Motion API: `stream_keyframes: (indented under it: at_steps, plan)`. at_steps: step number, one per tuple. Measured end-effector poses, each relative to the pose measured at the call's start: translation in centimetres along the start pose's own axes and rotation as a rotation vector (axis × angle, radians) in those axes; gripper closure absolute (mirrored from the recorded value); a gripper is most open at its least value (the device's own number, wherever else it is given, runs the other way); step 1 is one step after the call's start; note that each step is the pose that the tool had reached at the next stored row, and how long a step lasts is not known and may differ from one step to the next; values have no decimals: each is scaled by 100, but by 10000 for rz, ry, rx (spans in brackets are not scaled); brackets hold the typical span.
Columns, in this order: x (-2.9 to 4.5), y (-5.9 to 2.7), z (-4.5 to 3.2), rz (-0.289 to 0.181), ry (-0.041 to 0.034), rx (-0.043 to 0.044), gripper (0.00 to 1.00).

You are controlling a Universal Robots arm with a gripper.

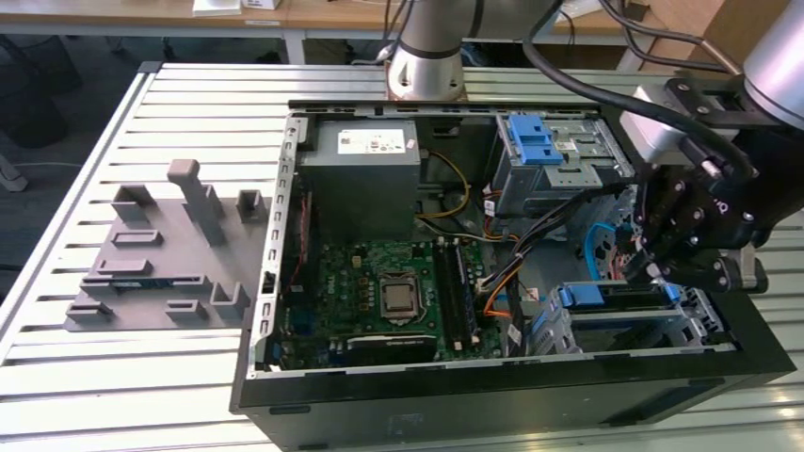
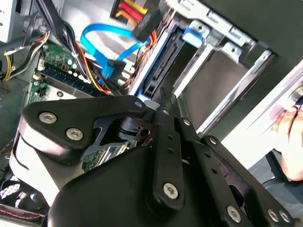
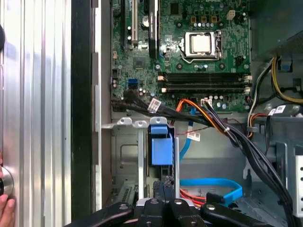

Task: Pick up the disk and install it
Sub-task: 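Insert the first disk wire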

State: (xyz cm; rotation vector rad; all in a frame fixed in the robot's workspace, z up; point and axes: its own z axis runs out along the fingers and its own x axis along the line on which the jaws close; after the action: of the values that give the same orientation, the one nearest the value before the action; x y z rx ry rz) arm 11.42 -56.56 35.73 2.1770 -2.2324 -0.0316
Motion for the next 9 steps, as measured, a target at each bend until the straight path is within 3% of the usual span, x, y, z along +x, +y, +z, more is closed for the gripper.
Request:
stream_keyframes:
  at_steps: [9]
  plan:
    - [-21, -178, -6, 0, -9, 0, 89]
